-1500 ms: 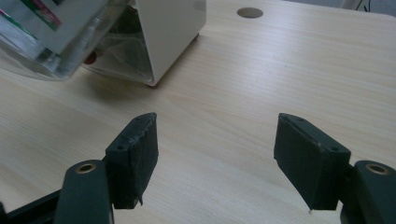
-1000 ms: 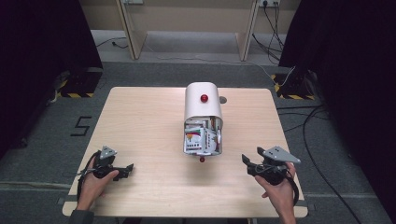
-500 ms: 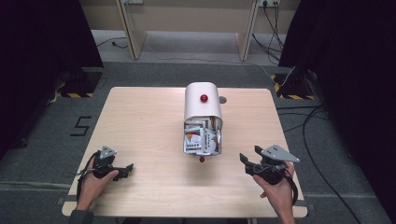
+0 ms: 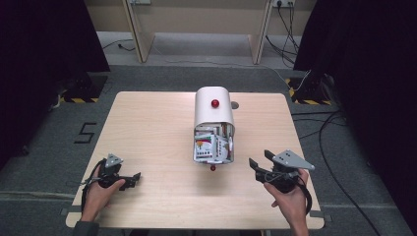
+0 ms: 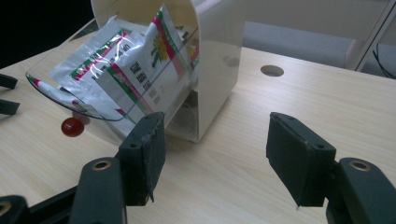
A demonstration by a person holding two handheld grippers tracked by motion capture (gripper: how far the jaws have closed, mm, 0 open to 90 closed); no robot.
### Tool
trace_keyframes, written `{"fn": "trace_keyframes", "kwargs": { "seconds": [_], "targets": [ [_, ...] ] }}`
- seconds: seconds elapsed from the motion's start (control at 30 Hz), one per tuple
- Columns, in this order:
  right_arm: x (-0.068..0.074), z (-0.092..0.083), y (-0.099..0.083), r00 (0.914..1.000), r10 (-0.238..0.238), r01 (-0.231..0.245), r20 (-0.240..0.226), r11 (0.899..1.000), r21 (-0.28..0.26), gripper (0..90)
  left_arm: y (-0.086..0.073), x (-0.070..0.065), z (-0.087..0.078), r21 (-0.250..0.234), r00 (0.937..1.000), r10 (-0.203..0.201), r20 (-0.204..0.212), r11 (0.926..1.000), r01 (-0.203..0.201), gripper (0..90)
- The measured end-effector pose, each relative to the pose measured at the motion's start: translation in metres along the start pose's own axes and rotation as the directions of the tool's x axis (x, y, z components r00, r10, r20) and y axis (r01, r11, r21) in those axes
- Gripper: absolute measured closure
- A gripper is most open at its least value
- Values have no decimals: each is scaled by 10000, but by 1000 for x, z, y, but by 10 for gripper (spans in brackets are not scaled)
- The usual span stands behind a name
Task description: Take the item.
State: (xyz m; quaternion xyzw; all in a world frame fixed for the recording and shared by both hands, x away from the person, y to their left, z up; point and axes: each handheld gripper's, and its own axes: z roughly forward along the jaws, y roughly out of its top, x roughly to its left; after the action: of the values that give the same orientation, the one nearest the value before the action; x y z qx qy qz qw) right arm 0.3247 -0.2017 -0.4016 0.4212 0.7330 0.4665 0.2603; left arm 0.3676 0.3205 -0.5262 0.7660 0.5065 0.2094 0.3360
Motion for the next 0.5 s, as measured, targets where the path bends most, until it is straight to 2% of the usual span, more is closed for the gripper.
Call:
{"fn": "trace_keyframes", "kwargs": {
  "seconds": [0.5],
  "targets": [
    [16,-3,14,9990,-273,261,-350,9991,-343,394,0,0,0,-7,10000,-3,0,10000,3,0]
  ]
}}
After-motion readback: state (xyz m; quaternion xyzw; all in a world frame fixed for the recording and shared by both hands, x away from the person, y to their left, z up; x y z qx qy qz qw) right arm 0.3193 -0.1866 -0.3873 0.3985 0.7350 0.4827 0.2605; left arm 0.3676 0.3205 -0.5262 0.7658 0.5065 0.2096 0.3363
